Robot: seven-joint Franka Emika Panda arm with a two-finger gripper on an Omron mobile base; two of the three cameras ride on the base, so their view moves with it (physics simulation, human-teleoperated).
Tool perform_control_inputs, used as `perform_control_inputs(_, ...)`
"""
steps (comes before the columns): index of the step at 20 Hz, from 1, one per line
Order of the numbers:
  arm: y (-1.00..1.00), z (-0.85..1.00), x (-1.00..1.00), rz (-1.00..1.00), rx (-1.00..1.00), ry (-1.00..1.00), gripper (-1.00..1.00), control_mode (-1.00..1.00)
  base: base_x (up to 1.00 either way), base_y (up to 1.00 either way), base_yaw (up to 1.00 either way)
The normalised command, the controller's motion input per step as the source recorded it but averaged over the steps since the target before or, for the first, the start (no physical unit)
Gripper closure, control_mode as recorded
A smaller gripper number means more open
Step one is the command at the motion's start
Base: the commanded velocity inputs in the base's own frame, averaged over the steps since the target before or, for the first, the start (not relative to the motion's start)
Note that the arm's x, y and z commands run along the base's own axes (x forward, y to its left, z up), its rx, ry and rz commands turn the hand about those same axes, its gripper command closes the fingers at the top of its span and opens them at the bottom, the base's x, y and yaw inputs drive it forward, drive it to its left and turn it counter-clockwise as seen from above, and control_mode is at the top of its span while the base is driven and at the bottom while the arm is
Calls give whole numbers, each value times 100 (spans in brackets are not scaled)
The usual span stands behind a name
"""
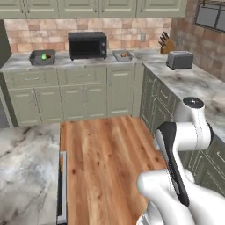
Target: Place one corn and one chicken drumstick in each tupperware on the nearby counter, to pack two identical lunches.
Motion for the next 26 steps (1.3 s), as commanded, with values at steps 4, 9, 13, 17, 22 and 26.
perform_control_inputs(4, 0, 0, 0, 0, 0, 0, -100, 100, -100, 19, 7)
perform_control_inputs(9, 0, 0, 0, 0, 0, 0, -100, 100, -100, 18, 4)
perform_control_inputs(13, 0, 0, 0, 0, 0, 0, -100, 100, -100, 32, 3)
perform_control_inputs(17, 0, 0, 0, 0, 0, 0, -100, 100, -99, 43, 3)
perform_control_inputs(22, 0, 0, 0, 0, 0, 0, -100, 100, -99, 45, 2)
perform_control_inputs(26, 0, 0, 0, 0, 0, 0, -100, 100, -92, 48, 2)
